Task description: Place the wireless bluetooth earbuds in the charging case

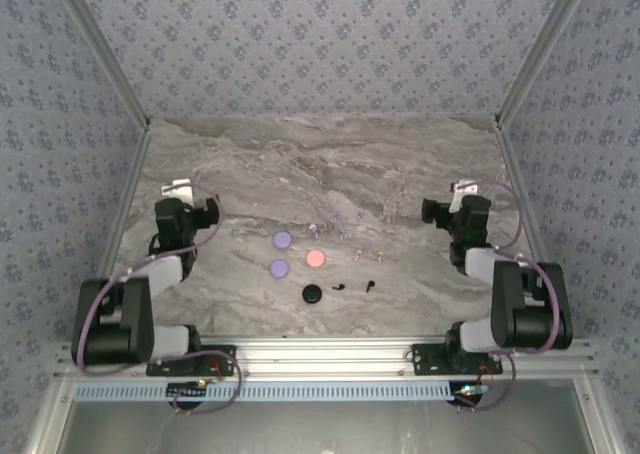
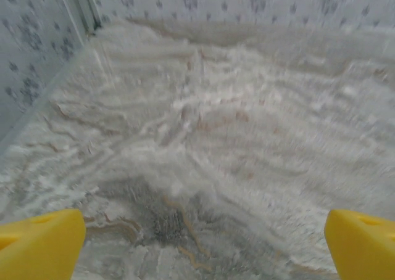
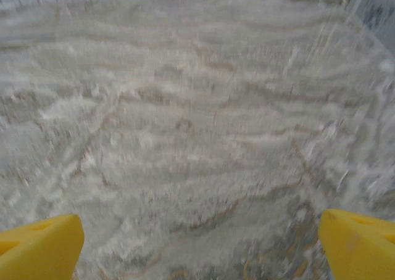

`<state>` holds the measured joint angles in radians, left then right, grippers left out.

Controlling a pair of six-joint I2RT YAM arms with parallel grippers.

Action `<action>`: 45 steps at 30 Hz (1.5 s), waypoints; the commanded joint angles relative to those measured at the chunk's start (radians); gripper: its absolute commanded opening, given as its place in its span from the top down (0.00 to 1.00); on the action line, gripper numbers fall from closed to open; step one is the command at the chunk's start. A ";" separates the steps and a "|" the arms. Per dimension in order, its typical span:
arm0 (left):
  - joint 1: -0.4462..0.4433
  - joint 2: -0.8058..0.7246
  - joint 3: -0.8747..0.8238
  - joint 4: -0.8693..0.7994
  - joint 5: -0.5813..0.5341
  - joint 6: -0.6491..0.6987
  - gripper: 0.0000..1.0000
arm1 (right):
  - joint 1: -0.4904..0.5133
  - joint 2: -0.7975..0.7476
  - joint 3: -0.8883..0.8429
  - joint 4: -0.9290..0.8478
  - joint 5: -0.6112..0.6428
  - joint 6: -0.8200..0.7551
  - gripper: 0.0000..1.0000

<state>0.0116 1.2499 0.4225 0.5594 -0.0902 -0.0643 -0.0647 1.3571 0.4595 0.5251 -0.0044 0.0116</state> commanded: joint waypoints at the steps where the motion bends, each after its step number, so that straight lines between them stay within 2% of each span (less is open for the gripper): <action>1: -0.007 -0.133 0.134 -0.331 -0.027 -0.155 0.01 | -0.003 -0.109 0.124 -0.320 -0.063 0.018 0.00; 3: -0.007 -0.154 0.230 -0.546 -0.010 -0.279 0.01 | 0.015 -0.152 0.183 -0.461 -0.100 0.017 0.00; 5: -0.006 -0.156 0.295 -0.684 0.063 -0.357 0.01 | 0.035 -0.192 0.243 -0.605 -0.132 0.022 0.00; 9: -0.023 -0.188 0.302 -0.768 0.217 -0.460 0.01 | 0.109 -0.222 0.363 -0.854 -0.145 0.022 0.00; 14: -0.074 -0.243 0.262 -0.828 0.282 -0.532 0.01 | 0.275 -0.193 0.485 -1.083 -0.104 0.031 0.00; 18: -0.099 -0.268 0.202 -0.784 0.349 -0.613 0.01 | 0.437 -0.148 0.520 -1.122 -0.110 -0.022 0.00; 22: -0.107 -0.292 0.173 -0.777 0.336 -0.638 0.01 | 0.577 -0.043 0.597 -1.226 -0.101 -0.052 0.00; 26: -0.107 -0.305 0.176 -0.802 0.306 -0.614 0.01 | 0.713 0.087 0.702 -1.300 -0.003 0.052 0.00; 32: -0.107 -0.305 0.183 -0.827 0.278 -0.580 0.01 | 0.911 0.269 0.812 -1.286 0.120 0.189 0.01; 39: -0.107 -0.306 0.224 -0.884 0.259 -0.508 0.01 | 1.016 0.502 0.971 -1.351 0.164 0.207 0.07; 45: -0.108 -0.309 0.221 -0.886 0.255 -0.506 0.01 | 1.024 0.604 1.026 -1.355 0.142 0.227 0.13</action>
<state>-0.0921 0.9562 0.6075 -0.3038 0.1783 -0.5915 0.9585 1.9320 1.4456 -0.7860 0.1223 0.2054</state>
